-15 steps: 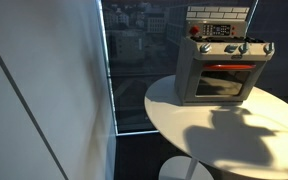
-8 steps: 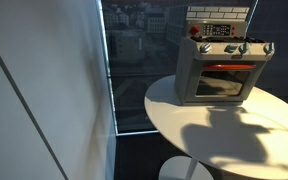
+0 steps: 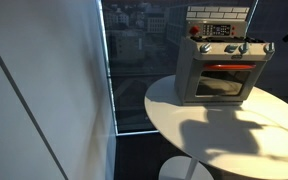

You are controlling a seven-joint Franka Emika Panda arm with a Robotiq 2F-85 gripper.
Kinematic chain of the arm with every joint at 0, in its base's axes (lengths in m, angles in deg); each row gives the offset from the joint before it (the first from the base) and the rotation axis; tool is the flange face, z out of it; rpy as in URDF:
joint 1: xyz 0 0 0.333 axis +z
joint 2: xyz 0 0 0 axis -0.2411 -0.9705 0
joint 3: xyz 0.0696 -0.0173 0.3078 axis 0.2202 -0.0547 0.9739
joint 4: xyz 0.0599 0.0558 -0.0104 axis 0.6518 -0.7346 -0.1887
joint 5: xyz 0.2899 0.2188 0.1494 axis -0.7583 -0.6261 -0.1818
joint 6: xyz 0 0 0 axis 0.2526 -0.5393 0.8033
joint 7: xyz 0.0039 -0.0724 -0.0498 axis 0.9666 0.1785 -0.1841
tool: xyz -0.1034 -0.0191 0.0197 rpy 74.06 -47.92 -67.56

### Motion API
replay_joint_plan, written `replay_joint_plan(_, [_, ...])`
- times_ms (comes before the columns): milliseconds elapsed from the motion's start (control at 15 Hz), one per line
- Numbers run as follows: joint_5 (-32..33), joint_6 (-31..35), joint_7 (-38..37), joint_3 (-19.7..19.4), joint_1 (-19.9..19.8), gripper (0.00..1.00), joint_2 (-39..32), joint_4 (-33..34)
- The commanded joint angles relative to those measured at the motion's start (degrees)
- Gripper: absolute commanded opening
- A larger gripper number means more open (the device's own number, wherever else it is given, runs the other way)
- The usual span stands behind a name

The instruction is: Turn the far right switch on the oven to the right

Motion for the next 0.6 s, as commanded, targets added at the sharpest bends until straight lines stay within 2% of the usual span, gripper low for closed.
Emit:
replay_joint_plan(0, [-2.0,1.4,-1.3,1.4,-0.3,1.0,-2.8,3.0])
replay_joint_plan(533, [-1.5,3.4,-4.3,3.3,-0.7,1.0,-6.9,6.5])
